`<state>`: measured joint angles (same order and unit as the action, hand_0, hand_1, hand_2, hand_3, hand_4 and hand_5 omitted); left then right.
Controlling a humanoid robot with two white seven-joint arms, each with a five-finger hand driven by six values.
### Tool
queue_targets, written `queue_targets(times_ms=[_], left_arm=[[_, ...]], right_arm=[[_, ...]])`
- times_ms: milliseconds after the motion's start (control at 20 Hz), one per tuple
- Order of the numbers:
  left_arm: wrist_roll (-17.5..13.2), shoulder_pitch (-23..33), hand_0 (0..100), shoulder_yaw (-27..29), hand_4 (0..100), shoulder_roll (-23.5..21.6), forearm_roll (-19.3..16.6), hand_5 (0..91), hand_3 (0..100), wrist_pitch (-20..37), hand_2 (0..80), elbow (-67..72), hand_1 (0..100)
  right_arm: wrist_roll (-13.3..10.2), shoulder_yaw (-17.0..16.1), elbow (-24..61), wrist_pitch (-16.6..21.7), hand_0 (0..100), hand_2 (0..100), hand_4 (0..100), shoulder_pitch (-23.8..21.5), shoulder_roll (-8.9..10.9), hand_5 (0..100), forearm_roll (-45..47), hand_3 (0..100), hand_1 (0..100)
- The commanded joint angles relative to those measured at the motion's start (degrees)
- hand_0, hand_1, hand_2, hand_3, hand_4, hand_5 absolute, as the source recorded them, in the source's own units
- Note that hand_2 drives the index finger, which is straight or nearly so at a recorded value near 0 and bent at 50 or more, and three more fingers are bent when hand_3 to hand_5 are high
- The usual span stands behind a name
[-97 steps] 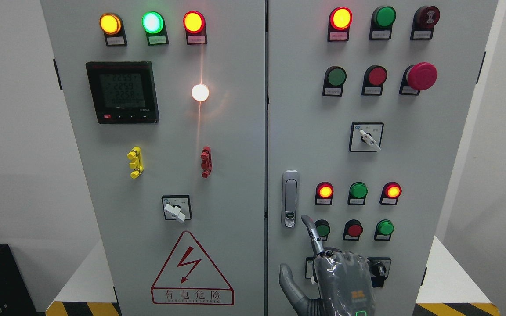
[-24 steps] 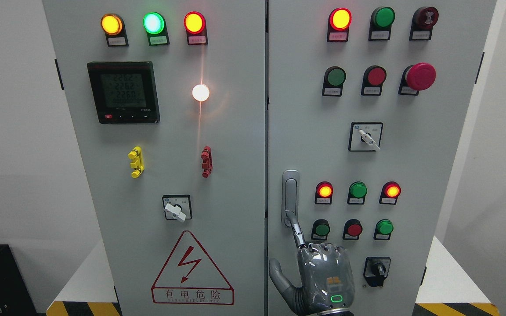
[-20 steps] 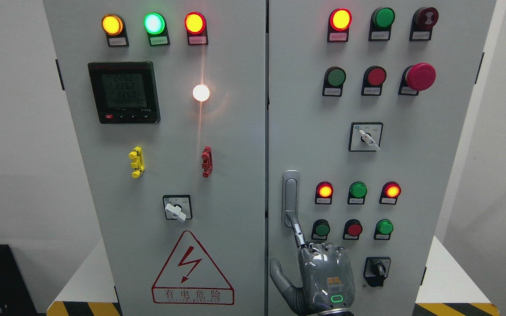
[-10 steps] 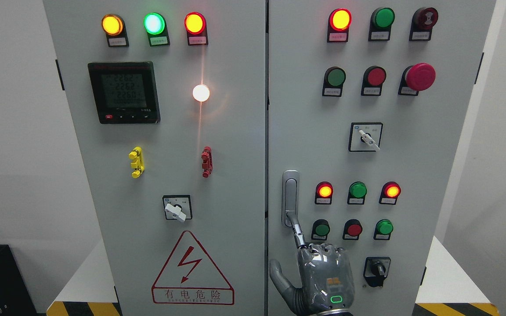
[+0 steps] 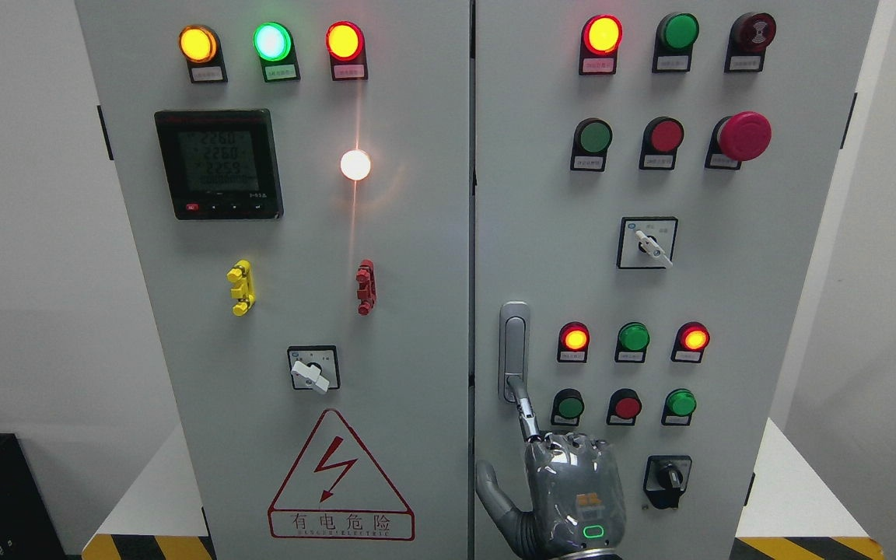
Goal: Release door handle
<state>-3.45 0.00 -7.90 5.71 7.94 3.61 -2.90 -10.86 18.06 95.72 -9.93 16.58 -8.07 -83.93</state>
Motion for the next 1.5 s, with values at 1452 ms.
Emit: queue_targets(times_ms=[1452], left_arm=[[0.0, 1.1, 12, 0.0, 0, 0.0, 0.1, 0.0, 0, 0.0, 0.0, 0.0, 56]], right_arm=[[0.0, 0.1, -0.1, 0.1, 45, 2, 100, -0.8, -0.01, 100, 0.0, 100, 30]])
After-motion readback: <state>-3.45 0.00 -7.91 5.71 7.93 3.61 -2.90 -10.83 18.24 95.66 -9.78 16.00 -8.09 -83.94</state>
